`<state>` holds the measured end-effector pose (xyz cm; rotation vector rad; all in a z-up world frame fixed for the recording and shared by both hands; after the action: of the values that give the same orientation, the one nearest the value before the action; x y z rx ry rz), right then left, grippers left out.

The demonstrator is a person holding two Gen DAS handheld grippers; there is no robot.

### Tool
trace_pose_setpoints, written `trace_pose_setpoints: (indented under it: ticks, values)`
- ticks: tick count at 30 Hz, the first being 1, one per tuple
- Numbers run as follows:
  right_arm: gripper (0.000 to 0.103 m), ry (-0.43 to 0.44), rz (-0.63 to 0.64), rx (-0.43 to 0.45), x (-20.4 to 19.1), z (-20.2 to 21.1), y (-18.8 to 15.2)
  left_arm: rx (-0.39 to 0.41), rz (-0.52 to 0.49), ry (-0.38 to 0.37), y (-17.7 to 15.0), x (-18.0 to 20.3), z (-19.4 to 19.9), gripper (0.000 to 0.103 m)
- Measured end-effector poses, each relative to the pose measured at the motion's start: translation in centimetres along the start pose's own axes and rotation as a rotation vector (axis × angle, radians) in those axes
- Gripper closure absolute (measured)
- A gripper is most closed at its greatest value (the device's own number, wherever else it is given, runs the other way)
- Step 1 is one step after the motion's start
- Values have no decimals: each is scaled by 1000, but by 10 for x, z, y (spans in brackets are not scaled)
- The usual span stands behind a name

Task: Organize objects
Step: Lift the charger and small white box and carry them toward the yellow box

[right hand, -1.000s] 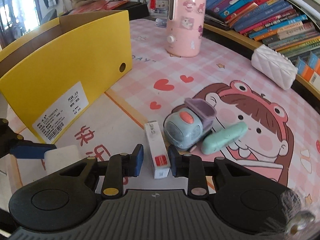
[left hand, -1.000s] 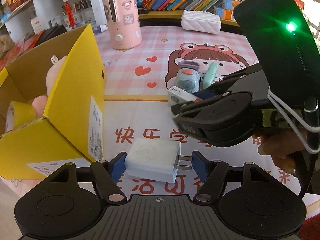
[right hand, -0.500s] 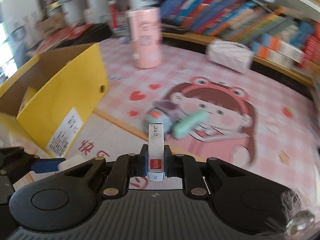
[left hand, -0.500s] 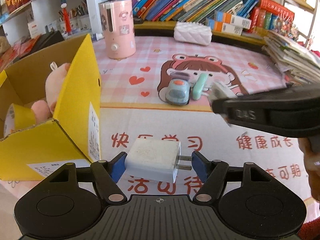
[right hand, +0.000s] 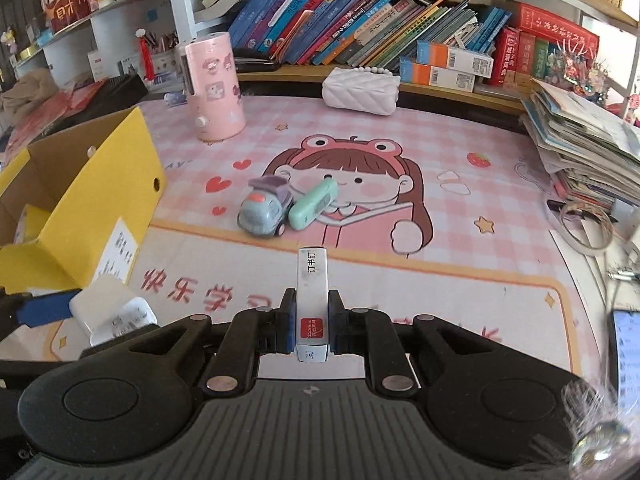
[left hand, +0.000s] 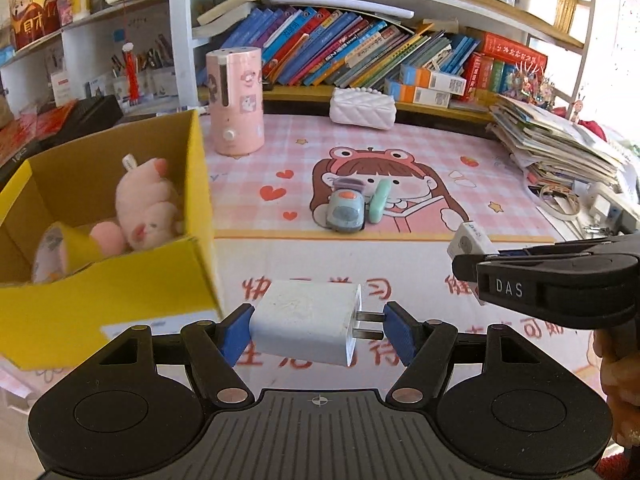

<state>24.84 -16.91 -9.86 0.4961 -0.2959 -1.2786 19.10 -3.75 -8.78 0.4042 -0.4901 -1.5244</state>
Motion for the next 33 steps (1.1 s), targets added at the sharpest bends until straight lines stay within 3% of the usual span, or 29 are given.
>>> trace_pose_setpoints:
  ticks: [10,33]
  values:
    - [89,-12,4,-36,-51,17,-43,18,26,-10,-41,-43,38,33]
    - [89,103,119,-96,-173,46,-121,50,120,42,-120,-130,105,33]
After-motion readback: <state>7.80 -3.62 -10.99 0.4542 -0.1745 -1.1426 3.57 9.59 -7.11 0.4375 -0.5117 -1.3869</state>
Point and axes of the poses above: each gripper's, at about its wrist camera, not at the fingertips, and z roughly against the way its jaws point, x to its right, y to its top, the point moved 7 cm from there along -z, roughly the way its jaws point, and after that the axes turned 13 degrees about -x, right-handed, at the moved point
